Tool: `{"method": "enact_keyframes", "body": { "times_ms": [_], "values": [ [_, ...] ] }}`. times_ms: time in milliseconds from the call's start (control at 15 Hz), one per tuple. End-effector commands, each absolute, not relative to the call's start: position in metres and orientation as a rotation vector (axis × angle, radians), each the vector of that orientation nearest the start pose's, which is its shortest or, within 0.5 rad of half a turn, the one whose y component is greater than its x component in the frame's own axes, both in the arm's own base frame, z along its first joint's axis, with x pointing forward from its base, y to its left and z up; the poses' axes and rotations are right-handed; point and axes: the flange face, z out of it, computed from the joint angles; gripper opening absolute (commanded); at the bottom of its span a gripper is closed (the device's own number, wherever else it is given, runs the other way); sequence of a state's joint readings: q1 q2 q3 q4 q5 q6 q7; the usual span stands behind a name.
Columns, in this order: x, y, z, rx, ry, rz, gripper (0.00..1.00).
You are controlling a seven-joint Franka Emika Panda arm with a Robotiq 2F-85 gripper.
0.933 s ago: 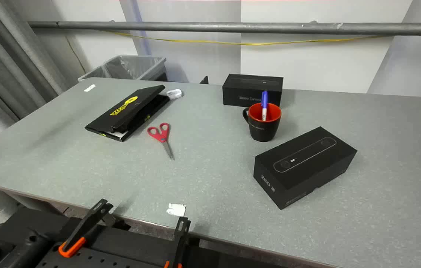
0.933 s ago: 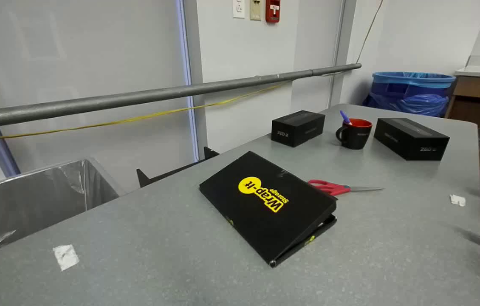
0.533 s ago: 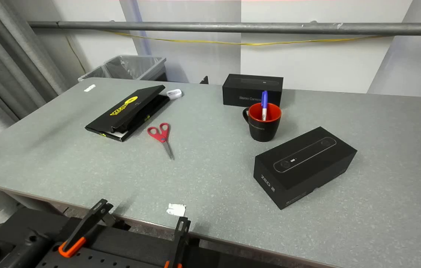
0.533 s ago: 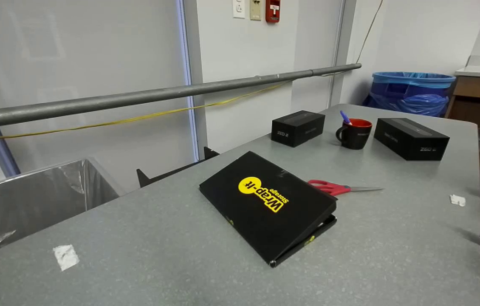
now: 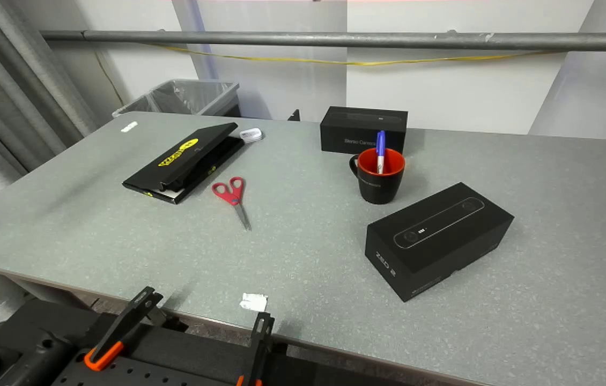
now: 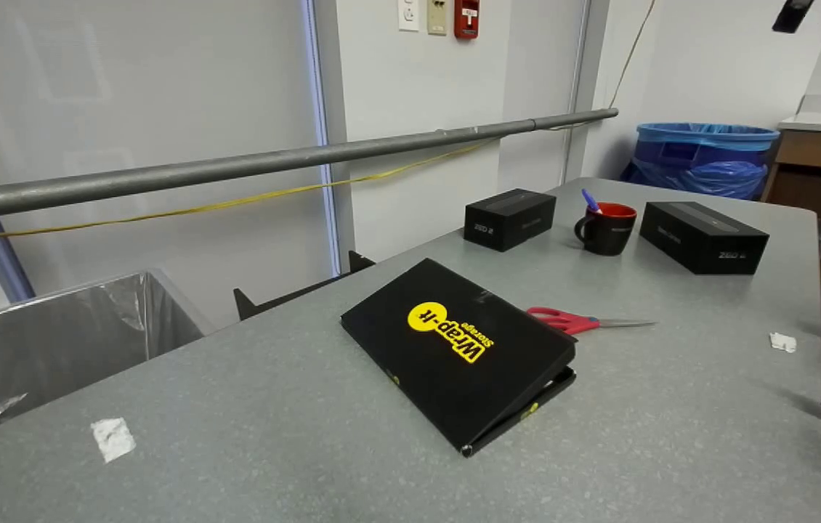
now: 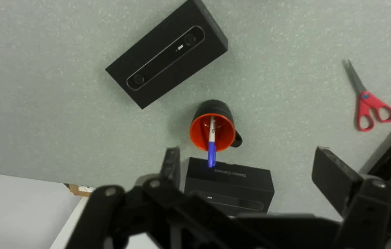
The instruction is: Remove the marker out of the cup and put it on the table
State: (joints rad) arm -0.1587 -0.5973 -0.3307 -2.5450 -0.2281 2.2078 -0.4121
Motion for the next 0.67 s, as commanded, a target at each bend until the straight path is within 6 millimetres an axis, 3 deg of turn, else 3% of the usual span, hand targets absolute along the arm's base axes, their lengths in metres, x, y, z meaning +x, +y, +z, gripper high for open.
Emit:
{"method": "enact_keyframes", "body": {
  "times_ms": [0,200,267,400,600],
  "values": [
    [0.404,-0.225,0.452,-3.223,-0.014,-0.335,1.00],
    [0.429,-0.230,0.428,-3.180,0.036,-0.267,1.00],
    [0.404,-0.223,0.435,-3.200,0.005,-0.293,1.00],
    [0.419,-0.227,0.422,-3.193,0.025,-0.248,1.00],
    [0.425,-0.229,0.422,-3.197,0.029,-0.243,1.00]
  ]
}}
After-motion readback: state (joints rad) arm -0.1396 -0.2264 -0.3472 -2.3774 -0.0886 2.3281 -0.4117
